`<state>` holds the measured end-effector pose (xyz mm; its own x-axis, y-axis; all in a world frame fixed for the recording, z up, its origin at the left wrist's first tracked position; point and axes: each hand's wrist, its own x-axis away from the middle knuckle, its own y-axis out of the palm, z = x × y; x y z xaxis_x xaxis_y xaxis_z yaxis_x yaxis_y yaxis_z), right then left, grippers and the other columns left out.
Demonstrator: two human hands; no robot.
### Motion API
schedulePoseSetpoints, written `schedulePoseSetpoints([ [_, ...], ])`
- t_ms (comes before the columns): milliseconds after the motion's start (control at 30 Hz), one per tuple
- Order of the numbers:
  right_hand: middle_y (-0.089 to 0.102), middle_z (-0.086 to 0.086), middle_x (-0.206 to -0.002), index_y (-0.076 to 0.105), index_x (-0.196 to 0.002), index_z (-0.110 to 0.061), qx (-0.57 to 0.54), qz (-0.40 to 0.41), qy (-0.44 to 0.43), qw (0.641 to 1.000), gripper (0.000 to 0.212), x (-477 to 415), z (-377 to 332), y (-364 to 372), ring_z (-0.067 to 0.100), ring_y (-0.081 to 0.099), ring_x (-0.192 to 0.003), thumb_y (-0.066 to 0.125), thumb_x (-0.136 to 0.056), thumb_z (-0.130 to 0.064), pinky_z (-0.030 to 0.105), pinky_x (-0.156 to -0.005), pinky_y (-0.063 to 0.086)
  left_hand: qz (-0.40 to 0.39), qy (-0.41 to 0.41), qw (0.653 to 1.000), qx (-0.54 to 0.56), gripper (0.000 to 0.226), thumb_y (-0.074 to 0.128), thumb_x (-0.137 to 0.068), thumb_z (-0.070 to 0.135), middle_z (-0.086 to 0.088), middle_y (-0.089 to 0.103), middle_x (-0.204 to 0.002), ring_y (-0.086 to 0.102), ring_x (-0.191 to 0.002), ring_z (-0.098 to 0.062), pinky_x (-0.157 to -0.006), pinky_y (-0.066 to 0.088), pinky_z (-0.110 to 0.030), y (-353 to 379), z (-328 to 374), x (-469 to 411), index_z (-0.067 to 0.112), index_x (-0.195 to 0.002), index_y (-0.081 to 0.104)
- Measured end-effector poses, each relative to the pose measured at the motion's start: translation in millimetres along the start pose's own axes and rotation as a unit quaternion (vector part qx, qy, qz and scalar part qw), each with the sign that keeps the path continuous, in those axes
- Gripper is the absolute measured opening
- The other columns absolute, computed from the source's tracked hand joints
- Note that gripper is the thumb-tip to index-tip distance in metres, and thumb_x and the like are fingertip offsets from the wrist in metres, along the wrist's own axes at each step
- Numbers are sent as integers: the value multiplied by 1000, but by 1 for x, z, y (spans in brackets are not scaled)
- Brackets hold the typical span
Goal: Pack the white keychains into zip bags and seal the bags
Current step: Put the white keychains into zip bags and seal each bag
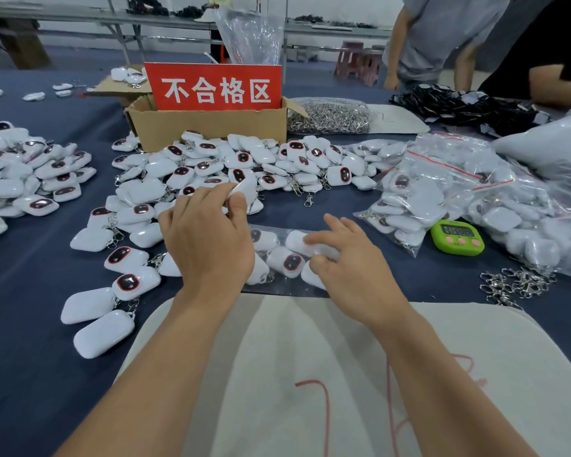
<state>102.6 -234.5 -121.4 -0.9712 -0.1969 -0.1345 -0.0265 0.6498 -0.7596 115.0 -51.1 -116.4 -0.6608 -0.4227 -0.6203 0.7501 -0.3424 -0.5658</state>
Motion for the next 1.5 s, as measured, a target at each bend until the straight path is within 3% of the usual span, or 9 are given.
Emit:
schedulePoseSetpoints([
  [200, 34, -6, -166, 79, -105, -35, 5, -2, -52, 999, 37, 0, -10, 5, 10, 15, -156, 56, -93, -9, 38, -127, 13, -7, -11, 1000, 4, 27, 50, -103, 29, 1, 72, -101, 56, -101, -25, -92, 26, -35, 0, -1, -1, 22, -115, 74],
  [400, 32, -4, -167, 74, -117, -34, 69, -68, -145, 985, 42, 1, -22, 13, 16, 12, -156, 52, -94, -8, 42, -127, 11, 1, -14, 1000, -5, 28, 50, -103, 30, 1, 74, -102, 57, -102, -27, -92, 27, -37, 1, 0, -1, 23, -113, 74],
  [600, 29, 1, -169, 58, -144, -29, 83, -36, -99, 991, 45, -3, -23, 20, 20, 14, -156, 47, -102, -18, 33, -126, 9, -54, 10, 996, 64, 25, 57, -103, 23, 0, 72, -113, 62, -97, -27, -88, 31, -31, 5, 1, 1, 21, -122, 73],
  [733, 63, -9, -135, 65, -135, -29, -84, 128, -26, 988, 45, 0, -17, 14, -3, 46, -125, 48, -94, -21, 6, -105, 26, -96, 33, 973, 208, 26, 62, -101, 13, 13, 71, -112, 62, -95, -1, -87, 43, -12, 6, 1, 2, 25, -119, 76],
  [800, 71, -20, -104, 69, -125, -36, -191, 184, 42, 963, 36, 2, -13, 6, -7, 61, -99, 52, -95, -26, 16, -95, 45, -115, 20, 950, 289, 32, 65, -97, 8, 20, 70, -113, 63, -99, 4, -89, 45, -11, 4, 4, 2, 32, -115, 77],
  [900, 77, -7, -85, 71, -107, -34, -380, 169, 132, 900, 14, 1, -13, -3, 12, 71, -69, 62, -96, -34, 38, -75, 60, -165, -27, 897, 409, 44, 67, -91, -4, 21, 73, -114, 68, -104, 2, -90, 54, -19, 3, 12, 3, 37, -103, 78],
  [1000, 76, 6, -80, 73, -102, -18, -488, 98, 139, 856, 10, -1, -15, -10, 21, 66, -61, 63, -100, -19, 32, -62, 59, -249, -52, 845, 470, 50, 65, -81, -22, 15, 77, -109, 73, -100, -3, -83, 55, -17, 3, 18, 7, 26, -89, 81],
  [1233, 68, 17, -65, 73, -91, -6, -448, 18, 118, 886, 22, 3, -13, -11, 20, 55, -54, 70, -78, 11, 24, -49, 44, -306, -130, 783, 525, 54, 59, -80, -26, 1, 79, -109, 74, -106, -13, -89, 58, -26, 2, 20, 9, 18, -105, 77],
  [1500, 68, 17, -68, 71, -76, -11, -392, 58, 107, 912, 17, 0, -9, -2, 21, 62, -56, 66, -83, -26, 31, -54, 44, -341, -170, 786, 487, 37, 66, -87, -7, 0, 78, -83, 66, -70, -6, -65, 50, -13, -1, 26, 10, 25, -94, 83],
])
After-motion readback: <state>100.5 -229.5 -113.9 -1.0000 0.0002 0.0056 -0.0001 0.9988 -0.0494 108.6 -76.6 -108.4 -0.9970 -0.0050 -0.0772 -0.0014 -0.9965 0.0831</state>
